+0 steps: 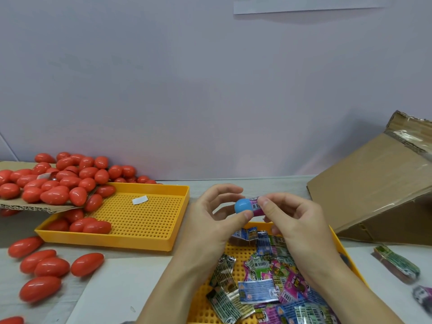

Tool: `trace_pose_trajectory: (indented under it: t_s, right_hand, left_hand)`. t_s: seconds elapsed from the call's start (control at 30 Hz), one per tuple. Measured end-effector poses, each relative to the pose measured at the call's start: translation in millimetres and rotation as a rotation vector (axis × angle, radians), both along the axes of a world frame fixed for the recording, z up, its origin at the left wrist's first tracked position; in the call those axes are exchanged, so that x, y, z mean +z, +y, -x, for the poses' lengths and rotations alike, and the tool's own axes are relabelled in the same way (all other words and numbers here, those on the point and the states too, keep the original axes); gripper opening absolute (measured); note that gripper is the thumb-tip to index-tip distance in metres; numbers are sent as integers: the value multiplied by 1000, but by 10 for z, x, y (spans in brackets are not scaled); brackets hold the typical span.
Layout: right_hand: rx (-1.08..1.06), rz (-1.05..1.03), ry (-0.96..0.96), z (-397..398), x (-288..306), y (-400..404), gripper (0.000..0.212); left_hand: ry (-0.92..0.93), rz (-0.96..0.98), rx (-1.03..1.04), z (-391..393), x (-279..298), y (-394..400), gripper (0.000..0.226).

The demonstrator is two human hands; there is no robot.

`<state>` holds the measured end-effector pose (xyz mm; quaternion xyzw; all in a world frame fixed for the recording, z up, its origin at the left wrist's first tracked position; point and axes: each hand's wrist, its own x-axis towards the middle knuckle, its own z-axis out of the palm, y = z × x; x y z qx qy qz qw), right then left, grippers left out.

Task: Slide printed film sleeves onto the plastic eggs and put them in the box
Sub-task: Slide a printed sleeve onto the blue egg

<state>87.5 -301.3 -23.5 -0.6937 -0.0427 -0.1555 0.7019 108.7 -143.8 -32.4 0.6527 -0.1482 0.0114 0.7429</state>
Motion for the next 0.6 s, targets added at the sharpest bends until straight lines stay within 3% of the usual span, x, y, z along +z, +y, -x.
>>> trace_pose_trajectory:
  t_s: [0.6]
  right_hand:
    - [77, -120, 164, -16, -22, -24, 17]
  left_hand:
    - [-7, -114, 19, 48, 31, -32, 25]
